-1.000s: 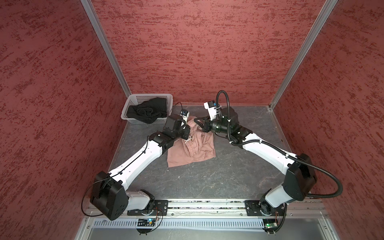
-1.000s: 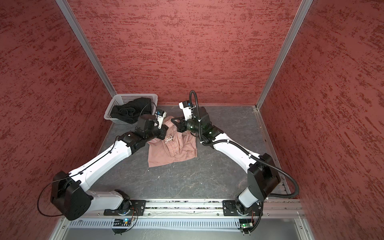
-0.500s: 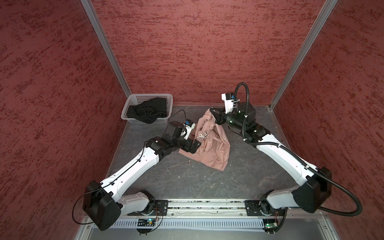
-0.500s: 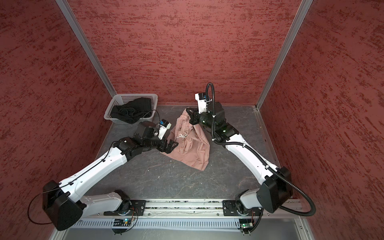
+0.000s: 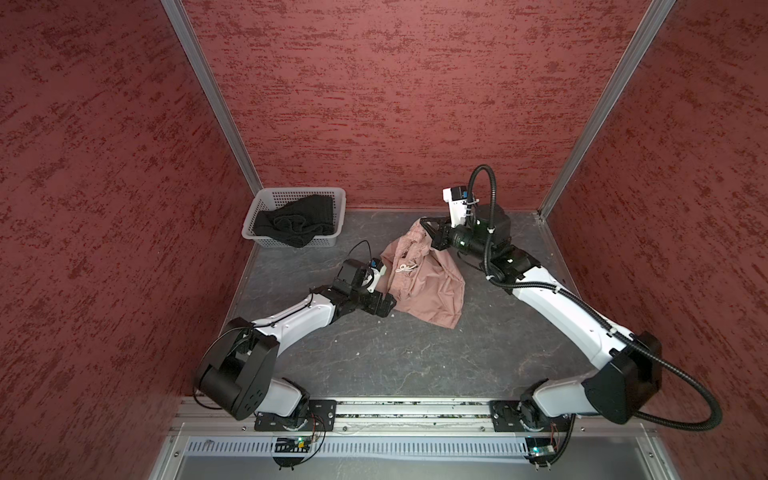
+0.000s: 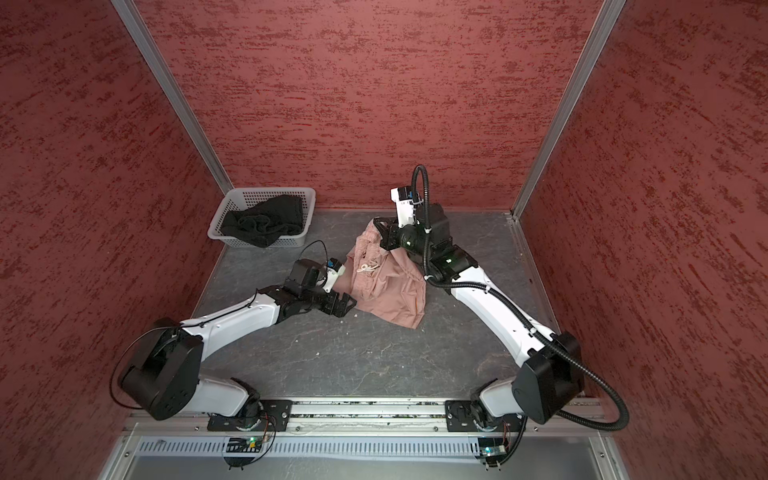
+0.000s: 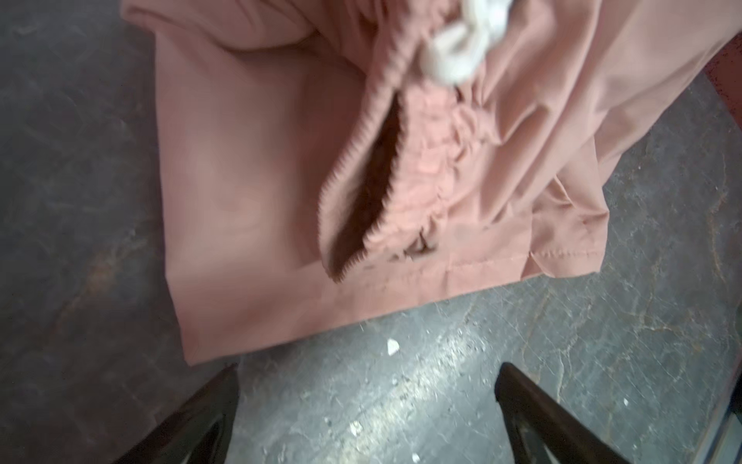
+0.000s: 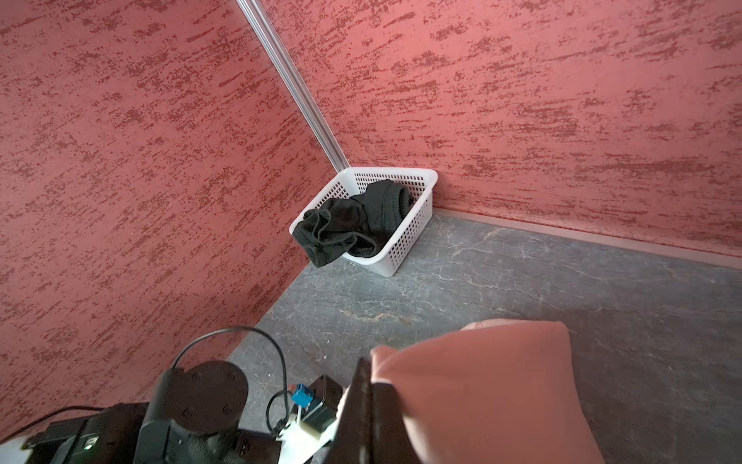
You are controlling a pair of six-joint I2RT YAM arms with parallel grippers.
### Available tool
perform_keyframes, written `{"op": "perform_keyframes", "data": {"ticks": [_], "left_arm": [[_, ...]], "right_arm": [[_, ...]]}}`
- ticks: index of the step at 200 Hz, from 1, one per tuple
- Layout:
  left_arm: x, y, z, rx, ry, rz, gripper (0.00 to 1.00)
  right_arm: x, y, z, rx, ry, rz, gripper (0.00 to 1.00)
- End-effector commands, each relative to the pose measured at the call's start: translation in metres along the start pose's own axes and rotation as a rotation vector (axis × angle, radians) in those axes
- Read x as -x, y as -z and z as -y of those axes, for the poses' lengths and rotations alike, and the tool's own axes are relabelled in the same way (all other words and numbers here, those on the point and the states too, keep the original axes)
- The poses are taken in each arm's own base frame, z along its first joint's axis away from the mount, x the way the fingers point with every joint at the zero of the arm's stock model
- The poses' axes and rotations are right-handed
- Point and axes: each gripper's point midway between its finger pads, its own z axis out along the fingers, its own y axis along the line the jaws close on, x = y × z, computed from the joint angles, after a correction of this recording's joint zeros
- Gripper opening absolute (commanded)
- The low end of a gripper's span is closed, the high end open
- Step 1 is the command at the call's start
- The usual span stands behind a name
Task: Fold and stack the shorts
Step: 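Lift the waistband with both grippers and stretch it apart, away from the robot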
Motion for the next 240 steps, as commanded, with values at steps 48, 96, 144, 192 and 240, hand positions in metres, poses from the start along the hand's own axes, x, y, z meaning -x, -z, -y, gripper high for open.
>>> {"op": "perform_keyframes", "data": {"ticks": [48,96,144,192,240], "left_arm": [[0.043,-0.031,0.024,-0.167,-0.118,0.08,0.84],[0.052,-0.033,0.026,-0.147,-0.088,0.009,0.02],[0.108,0.049,0.117,-0.218,-0.235,-0.016,0.0],[0.145,0.126,0.201,-0.398,-0.293,-0.085,0.0],[0.168,0.178,0.249,-0.534,-0.39,-0.03,0.0]], "right_arm": [[0.032,0.03,-0.009,-0.011,0.051,0.109,0.0],[0.044,0.042,0.0,-0.069,0.058,0.136,0.0],[0.086,0.093,0.044,-0.292,0.105,0.225,0.0],[0.157,0.172,0.083,-0.562,0.181,0.379,0.0],[0.219,0.227,0.088,-0.686,0.263,0.505,0.0]]}}
